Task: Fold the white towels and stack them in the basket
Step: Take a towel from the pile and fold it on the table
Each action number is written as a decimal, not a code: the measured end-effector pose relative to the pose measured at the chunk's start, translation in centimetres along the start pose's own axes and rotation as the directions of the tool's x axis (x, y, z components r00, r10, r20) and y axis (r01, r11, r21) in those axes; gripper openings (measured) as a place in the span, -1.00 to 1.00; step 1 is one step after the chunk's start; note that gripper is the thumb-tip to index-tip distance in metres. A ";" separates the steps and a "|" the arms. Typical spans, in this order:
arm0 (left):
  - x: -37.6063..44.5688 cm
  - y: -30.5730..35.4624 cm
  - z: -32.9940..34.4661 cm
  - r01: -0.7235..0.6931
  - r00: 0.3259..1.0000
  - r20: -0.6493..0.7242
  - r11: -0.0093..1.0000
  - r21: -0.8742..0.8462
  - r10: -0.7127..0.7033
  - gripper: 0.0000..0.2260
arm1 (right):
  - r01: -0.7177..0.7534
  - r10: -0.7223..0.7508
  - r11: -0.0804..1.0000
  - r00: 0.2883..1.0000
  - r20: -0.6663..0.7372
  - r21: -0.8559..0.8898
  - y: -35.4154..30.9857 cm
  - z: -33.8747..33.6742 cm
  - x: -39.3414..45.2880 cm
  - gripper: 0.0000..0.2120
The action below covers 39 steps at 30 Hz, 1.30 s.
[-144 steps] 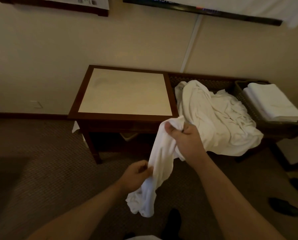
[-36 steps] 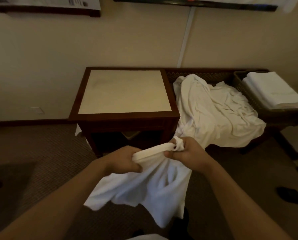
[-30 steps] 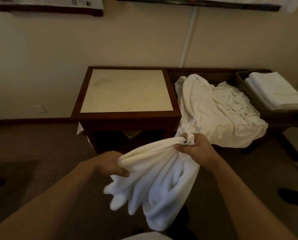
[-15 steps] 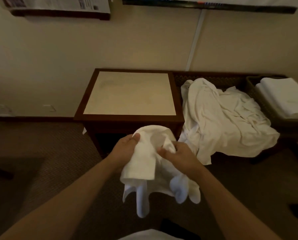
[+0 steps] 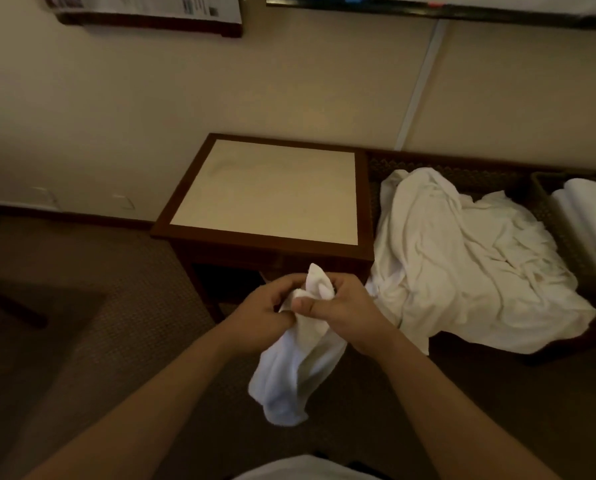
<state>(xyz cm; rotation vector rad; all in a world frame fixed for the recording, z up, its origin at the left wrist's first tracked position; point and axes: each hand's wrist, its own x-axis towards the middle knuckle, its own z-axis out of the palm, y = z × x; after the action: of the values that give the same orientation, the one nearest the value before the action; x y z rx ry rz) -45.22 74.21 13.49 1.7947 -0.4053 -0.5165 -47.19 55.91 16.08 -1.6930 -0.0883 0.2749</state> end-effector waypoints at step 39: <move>1.2 -0.8 -4.5 -0.139 0.941 -0.308 0.990 0.015 0.137 -0.92 | 0.105 -0.152 0.963 0.972 -0.177 -0.248 -0.1 3.3 3.2 -0.87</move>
<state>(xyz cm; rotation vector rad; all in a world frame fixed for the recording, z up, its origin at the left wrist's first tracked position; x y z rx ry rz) -41.75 77.42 13.63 1.7882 -0.3074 -0.1334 -44.85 59.81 15.33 -1.9343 -0.0887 -0.0013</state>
